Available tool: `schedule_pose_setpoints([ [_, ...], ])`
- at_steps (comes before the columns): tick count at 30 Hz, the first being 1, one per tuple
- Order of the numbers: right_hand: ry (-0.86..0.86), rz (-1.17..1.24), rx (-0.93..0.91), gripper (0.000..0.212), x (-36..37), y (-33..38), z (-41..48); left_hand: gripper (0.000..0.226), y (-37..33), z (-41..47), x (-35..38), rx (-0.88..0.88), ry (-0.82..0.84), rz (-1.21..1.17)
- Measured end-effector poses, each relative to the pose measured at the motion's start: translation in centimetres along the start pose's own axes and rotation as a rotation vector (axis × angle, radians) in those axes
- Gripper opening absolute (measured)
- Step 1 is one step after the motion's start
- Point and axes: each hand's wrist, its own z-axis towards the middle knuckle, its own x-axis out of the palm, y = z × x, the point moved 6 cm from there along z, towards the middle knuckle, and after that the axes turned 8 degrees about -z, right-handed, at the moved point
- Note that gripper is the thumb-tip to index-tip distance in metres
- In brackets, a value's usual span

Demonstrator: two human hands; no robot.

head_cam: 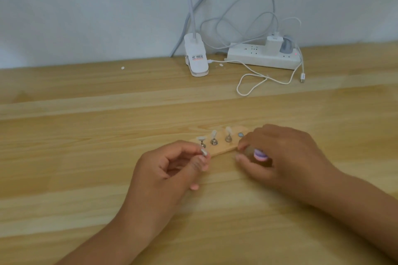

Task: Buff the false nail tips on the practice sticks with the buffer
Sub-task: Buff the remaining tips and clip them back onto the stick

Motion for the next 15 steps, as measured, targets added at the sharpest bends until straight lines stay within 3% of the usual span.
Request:
schedule_pose_setpoints([
  [5, -0.072, -0.227, 0.020, 0.035, 0.4, 1.1, 0.0, 0.005, 0.4, 0.0, 0.3, -0.028, 0.020, 0.029],
  [15, 0.058, -0.262, 0.160, 0.032, 0.6, 1.3, 0.0, 0.017, 0.3, -0.1, 0.2, -0.054, 0.023, 0.040],
])
